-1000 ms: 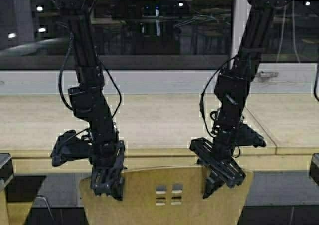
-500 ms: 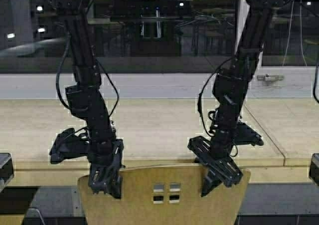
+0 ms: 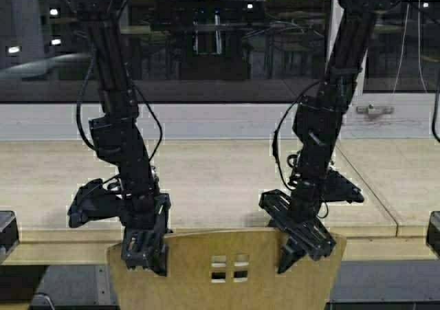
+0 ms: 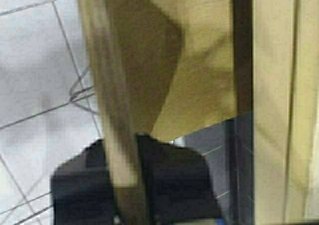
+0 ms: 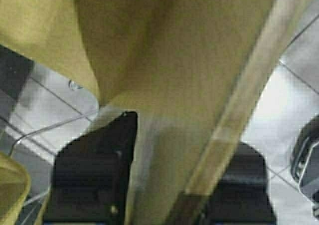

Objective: Push the chairs under the table

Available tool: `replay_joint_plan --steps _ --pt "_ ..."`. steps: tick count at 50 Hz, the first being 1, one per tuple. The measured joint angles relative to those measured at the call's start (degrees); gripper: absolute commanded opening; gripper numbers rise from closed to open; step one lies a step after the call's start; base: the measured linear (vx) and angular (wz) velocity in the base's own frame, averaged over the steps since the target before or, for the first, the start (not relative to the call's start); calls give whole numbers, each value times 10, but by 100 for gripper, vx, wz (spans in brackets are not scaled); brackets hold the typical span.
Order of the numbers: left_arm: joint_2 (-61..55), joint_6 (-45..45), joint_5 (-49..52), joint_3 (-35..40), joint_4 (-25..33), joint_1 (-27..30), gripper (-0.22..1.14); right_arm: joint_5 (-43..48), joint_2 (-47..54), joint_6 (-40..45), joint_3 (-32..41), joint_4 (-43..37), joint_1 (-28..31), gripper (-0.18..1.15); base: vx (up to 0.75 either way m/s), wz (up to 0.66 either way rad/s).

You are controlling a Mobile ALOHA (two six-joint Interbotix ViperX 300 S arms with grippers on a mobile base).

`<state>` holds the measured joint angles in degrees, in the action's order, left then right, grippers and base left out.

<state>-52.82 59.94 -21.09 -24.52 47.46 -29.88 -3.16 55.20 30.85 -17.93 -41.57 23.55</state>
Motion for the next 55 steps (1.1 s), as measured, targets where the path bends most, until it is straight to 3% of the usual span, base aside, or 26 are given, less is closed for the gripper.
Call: replay_joint_plan --steps 9,14,31,43,55 --pt "2 -62 16 0 -18 2 69 -5 4 -1 5 1 -1 72 -1 0" --pt "5 -90 31 0 -23 8 76 -15 7 -42 12 16 -2 89 -1 0" --pt "51 -97 82 -27 -23 27 76 -76 -5 -45 12 21 -14 89 0 0" --pt "128 -105 98 -62 -21 35 76 -110 -93 -35 -18 22 -17 89 0 0" --pt "245 -138 106 -46 -22 63 76 -148 -184 -34 -16 26 -36 89 -1 2"
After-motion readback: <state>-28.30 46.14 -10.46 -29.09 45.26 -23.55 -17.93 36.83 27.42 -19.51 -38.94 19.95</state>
